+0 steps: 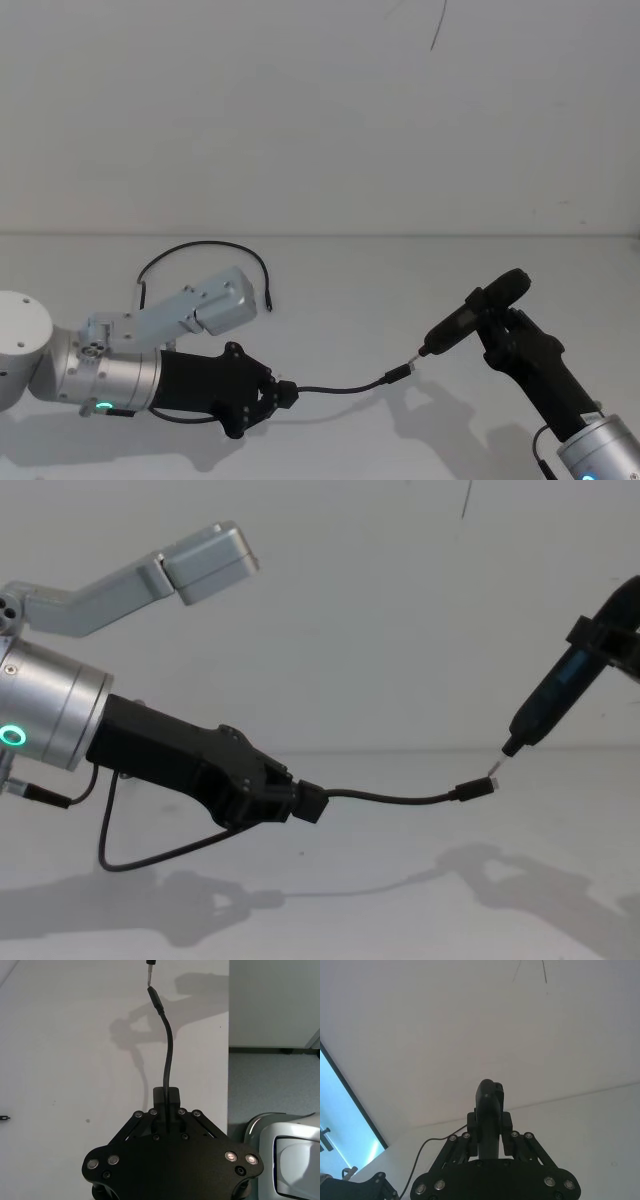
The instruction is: Pick up the data cable with the one hand.
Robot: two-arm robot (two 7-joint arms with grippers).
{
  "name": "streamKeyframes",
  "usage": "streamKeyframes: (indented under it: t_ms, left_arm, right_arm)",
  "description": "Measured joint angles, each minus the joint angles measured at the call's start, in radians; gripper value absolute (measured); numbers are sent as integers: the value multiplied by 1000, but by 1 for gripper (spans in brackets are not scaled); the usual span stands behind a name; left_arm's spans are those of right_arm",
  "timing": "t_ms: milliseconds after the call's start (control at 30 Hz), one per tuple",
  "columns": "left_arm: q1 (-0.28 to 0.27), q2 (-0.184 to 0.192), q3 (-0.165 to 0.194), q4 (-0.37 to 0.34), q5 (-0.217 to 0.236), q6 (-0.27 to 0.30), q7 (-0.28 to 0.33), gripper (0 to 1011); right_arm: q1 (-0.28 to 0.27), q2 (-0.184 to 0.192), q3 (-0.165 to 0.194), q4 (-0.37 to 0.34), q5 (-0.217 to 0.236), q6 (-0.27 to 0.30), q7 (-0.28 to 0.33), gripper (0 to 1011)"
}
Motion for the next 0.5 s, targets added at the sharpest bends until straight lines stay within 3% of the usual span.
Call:
streamKeyframes:
  t_ms: [500]
  left_arm:
    - [0, 0, 0, 0, 0, 0, 0, 41]
  right_arm:
    - [-5, 8, -5, 0, 15, -10, -7, 263]
